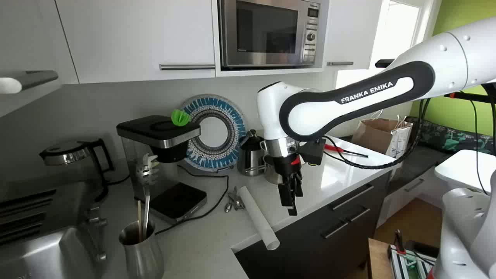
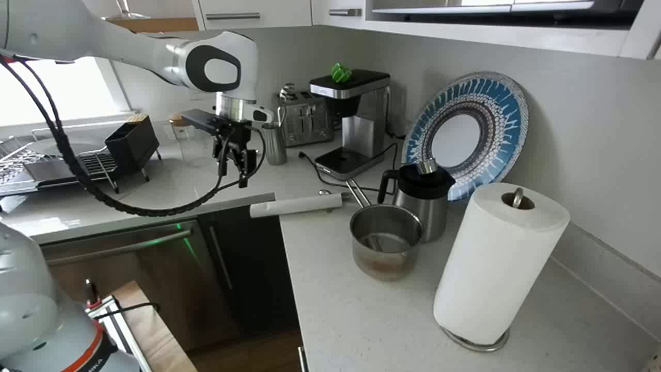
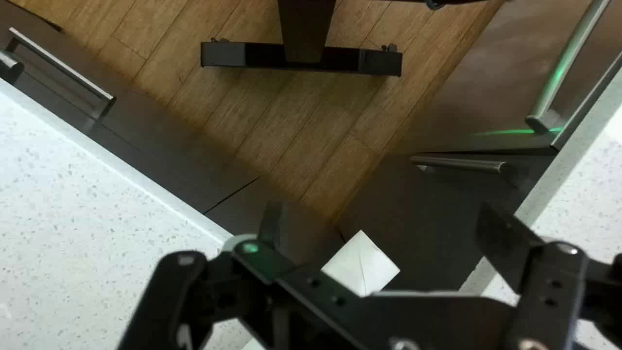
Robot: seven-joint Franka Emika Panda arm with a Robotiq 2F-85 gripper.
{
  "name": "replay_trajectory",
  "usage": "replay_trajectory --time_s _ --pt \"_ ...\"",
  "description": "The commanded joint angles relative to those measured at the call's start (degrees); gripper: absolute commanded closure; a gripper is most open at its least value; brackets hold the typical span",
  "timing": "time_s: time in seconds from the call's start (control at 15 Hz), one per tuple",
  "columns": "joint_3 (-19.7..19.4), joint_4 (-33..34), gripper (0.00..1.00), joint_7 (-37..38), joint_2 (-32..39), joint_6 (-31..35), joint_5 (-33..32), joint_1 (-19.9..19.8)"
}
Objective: Open the microwave door
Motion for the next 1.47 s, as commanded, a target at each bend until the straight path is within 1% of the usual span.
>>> replay_trajectory --time_s 0.0,0.13,0.33,0.47,0.73,0.87,1.0,1.07,1.13,1.27,1.33,1.4 --pt "0.0 0.1 0.0 0.0 0.0 -0.1 0.0 0.0" --pt "0.1 -0.3 0.0 0.9 -0.7 0.8 -0.6 -0.2" --pt "0.0 -2.8 0.0 8.1 -5.9 3.4 -3.7 -1.9" --pt "-0.2 -5.2 0.0 11.1 -12.4 2.8 -5.2 -3.0" --pt "1.2 -7.8 0.0 13.2 -25.0 1.0 -13.2 -5.0" --pt "1.6 -8.4 0.0 14.1 -31.7 -1.9 -17.4 -6.7" --pt "0.7 -8.7 0.0 13.6 -37.5 -5.1 -22.0 -9.0" --pt "0.8 -5.3 0.0 12.9 -30.6 -3.8 -18.8 -6.9" --pt "0.6 -5.5 0.0 12.5 -32.8 -4.2 -19.2 -7.5" --pt "0.7 -5.5 0.0 12.2 -33.6 -4.2 -19.1 -7.4" --pt "1.6 -5.9 0.0 14.1 -32.3 -1.6 -18.7 -7.2" --pt "0.3 -6.7 0.0 15.8 -34.2 3.7 -19.4 -8.0"
